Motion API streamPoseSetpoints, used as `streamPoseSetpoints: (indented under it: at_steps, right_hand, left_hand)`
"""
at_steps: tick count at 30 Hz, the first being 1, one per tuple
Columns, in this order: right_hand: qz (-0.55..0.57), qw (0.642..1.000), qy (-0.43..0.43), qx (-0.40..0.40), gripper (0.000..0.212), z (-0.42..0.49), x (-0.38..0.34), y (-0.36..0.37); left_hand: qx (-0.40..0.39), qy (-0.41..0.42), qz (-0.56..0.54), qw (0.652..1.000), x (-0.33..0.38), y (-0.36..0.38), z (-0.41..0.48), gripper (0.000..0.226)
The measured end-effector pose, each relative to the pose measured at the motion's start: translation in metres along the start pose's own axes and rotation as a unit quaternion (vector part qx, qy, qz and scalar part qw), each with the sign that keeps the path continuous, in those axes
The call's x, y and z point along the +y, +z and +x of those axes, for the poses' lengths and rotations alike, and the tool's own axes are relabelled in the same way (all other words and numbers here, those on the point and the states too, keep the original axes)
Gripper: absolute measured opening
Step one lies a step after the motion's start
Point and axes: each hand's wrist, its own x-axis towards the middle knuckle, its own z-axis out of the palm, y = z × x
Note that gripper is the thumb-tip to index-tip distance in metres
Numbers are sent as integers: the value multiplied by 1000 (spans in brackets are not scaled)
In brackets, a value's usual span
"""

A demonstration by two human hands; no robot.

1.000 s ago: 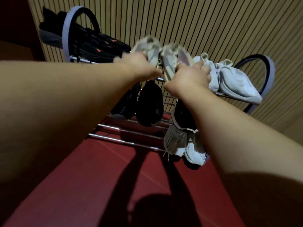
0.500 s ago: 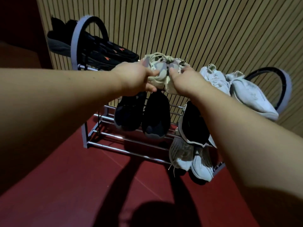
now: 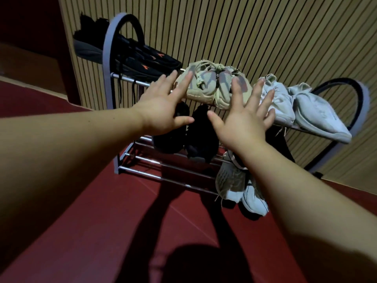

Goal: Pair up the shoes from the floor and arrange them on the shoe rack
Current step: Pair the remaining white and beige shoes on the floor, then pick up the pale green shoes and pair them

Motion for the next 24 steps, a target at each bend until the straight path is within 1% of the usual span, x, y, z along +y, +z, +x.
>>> streamPoseSetpoints:
  at_steps: [4, 8, 10, 13, 16, 18, 20, 22, 24]
  right_hand:
    - [-35, 998, -51, 20, 84, -31, -14, 9]
    - [-10, 996, -89, 1, 84, -79, -32, 34]
    - [7, 994, -106, -34, 84, -111, -44, 53]
    - [27, 987, -118, -106, 84, -154, -66, 78]
    - [46, 975, -153, -154, 83, -197, -87, 101]
    - [44, 964, -181, -188, 82, -223, -96, 114]
    - [31, 954, -197, -226, 83, -242, -105, 125]
    - [30, 946, -197, -256, 83, -255, -117, 132]
    - [38, 940, -204, -272, 82, -263, -127, 137]
  left_hand:
    - [-32, -27, 61, 997, -16, 8, -30, 97]
    - [-60, -63, 96, 992, -48, 16, -87, 93]
    - [-87, -108, 100, 985, -71, 26, -126, 93]
    - [-128, -225, 68, 964, -103, 42, -189, 92]
    - [-177, -321, 81, 927, -135, 59, -262, 93]
    - [-212, -377, 99, 896, -159, 66, -305, 97]
    - [-224, -465, 103, 850, -177, 68, -345, 106]
    - [-221, -554, 79, 799, -183, 70, -377, 114]
    - [-230, -601, 38, 764, -175, 81, -401, 118]
